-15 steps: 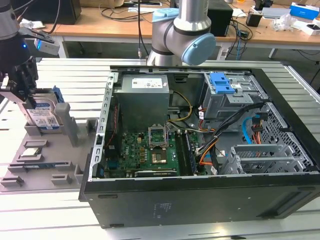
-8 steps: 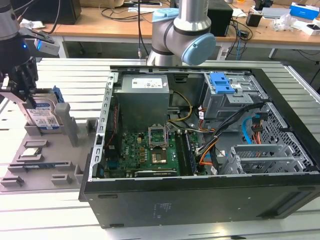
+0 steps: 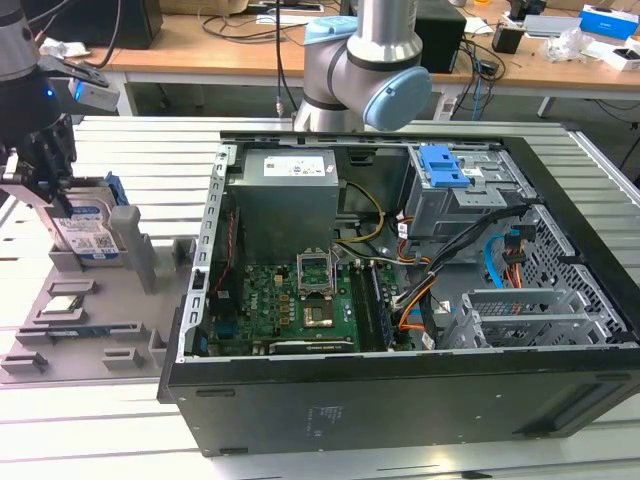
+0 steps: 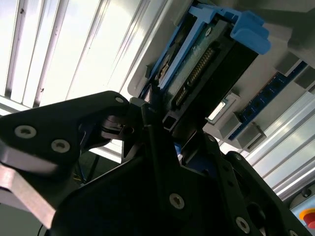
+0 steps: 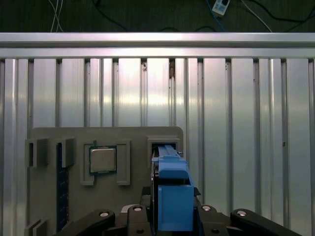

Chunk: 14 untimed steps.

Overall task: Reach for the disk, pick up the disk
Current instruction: 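Pick up the disk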

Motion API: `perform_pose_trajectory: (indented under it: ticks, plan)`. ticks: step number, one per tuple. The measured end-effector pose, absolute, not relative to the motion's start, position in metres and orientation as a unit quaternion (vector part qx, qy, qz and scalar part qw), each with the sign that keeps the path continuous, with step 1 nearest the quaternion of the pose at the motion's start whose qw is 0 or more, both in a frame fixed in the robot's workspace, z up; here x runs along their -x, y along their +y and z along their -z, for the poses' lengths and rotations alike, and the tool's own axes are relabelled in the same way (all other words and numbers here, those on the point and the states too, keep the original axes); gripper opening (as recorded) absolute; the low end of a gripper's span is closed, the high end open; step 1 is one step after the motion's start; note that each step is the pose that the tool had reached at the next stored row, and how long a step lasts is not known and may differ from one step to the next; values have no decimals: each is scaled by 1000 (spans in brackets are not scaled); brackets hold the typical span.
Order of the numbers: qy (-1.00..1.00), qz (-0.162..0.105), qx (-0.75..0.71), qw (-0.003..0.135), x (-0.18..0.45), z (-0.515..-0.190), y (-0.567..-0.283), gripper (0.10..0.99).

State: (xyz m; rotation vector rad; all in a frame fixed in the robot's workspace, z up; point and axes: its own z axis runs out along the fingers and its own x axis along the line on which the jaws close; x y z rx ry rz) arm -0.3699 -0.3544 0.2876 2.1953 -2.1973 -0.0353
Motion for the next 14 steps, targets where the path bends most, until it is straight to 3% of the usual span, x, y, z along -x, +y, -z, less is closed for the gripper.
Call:
perform_pose_trajectory:
  ticks: [14]
  plan:
    - [-707, 11, -707, 18, 370, -297, -354, 365]
